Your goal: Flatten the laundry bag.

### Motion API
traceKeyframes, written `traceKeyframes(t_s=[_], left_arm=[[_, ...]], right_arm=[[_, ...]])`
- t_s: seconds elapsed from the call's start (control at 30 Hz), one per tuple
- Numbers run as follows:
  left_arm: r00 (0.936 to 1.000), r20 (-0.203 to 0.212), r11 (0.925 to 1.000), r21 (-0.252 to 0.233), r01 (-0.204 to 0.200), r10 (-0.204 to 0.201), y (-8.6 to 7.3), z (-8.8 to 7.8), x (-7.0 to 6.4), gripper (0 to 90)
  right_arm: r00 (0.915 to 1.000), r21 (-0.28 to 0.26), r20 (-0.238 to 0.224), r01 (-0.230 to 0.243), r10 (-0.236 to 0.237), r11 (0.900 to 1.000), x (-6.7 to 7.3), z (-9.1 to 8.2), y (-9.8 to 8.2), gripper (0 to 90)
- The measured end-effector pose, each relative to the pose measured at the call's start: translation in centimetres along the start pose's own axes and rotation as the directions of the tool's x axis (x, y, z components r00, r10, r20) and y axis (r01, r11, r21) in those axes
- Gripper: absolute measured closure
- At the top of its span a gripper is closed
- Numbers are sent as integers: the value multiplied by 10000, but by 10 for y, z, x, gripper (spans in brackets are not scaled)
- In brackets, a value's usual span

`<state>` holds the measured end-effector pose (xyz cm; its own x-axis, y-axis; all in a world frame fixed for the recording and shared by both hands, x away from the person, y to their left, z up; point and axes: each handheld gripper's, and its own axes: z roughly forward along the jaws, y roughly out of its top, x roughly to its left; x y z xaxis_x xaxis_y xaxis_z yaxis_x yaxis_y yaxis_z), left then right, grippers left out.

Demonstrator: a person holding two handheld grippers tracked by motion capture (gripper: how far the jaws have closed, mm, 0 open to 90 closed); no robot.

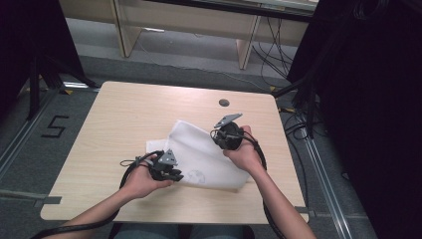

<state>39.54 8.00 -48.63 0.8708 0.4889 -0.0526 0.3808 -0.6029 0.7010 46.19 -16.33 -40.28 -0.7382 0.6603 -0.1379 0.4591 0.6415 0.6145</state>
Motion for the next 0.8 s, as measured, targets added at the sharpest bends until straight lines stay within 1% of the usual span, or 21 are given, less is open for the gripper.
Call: traceKeyframes(t_s=[0.03,0.07,0.1,0.13,0.2,0.23,0.27,0.3,0.33,0.37,0.4,0.43,0.47,0.5,0.57,0.6,0.67,0.7,0.73,0.77,0.8], left_arm=[[9998,-2,9998,-16,198,-198,-1,1,1,771],[9995,12,9995,-28,301,-301,-2,1,2,776],[9994,35,9993,110,356,-357,-2,1,4,781],[9995,-52,9995,51,318,-318,-3,2,5,783],[9985,-133,9986,89,523,-522,-4,2,7,784],[9981,-224,9984,37,568,-567,-4,2,8,785],[9985,-243,9988,6,488,-488,-4,2,10,786],[9976,-358,9982,37,597,-596,-5,2,11,786],[9969,-318,9974,-12,719,-719,-5,3,11,786],[9977,-366,9982,114,581,-577,-5,2,13,785],[9976,-383,9983,82,582,-579,-6,2,13,783],[9968,-398,9975,40,699,-697,-6,3,13,781],[9959,-395,9966,16,819,-818,-7,3,12,779],[9963,-399,9971,82,762,-758,-7,3,13,778],[9958,-406,9966,65,827,-824,-7,3,12,775],[9973,-399,9980,78,628,-624,-7,3,14,774],[9968,-412,9976,94,683,-678,-7,3,14,774],[9974,-414,9981,119,600,-595,-7,3,15,774],[9949,-434,9958,36,910,-907,-8,4,14,773],[9949,-522,9962,26,870,-868,-8,4,15,774],[9966,-487,9975,182,677,-667,-8,3,16,774]], right_arm=[[9998,8,-115,166,-166,9999,1,-3,1,895],[10000,-150,-99,9,-10,9999,5,-3,1,895],[9999,-226,-87,94,-96,9997,8,-5,1,895],[9994,-214,-279,216,-222,9995,9,-8,2,895],[9998,-336,-168,67,-73,9994,14,-10,2,895],[9997,-401,-190,162,-169,9991,14,-12,3,895],[9993,-360,-309,200,-211,9992,14,-14,5,895],[9995,-493,-240,214,-226,9986,15,-15,6,895],[9995,-526,-227,220,-232,9984,15,-16,7,895],[9993,-547,-229,288,-301,9981,14,-17,9,895],[9997,-528,-190,149,-160,9985,13,-17,10,895],[9994,-402,-247,221,-231,9989,11,-19,11,895],[9997,-438,-144,171,-177,9989,9,-19,12,895],[9998,-560,-77,161,-166,9983,7,-18,13,895],[10000,-580,10,10,-9,9983,5,-18,13,895],[9998,-605,190,-21,33,9982,3,-18,13,895],[9999,-591,153,-47,56,9982,4,-18,12,894],[9999,-622,153,-6,15,9981,4,-18,12,894],[10000,-634,47,-19,22,9980,7,-21,11,895],[10000,-622,-31,75,-78,9980,8,-22,10,894],[9999,-822,35,116,-114,9965,10,-23,10,894]])
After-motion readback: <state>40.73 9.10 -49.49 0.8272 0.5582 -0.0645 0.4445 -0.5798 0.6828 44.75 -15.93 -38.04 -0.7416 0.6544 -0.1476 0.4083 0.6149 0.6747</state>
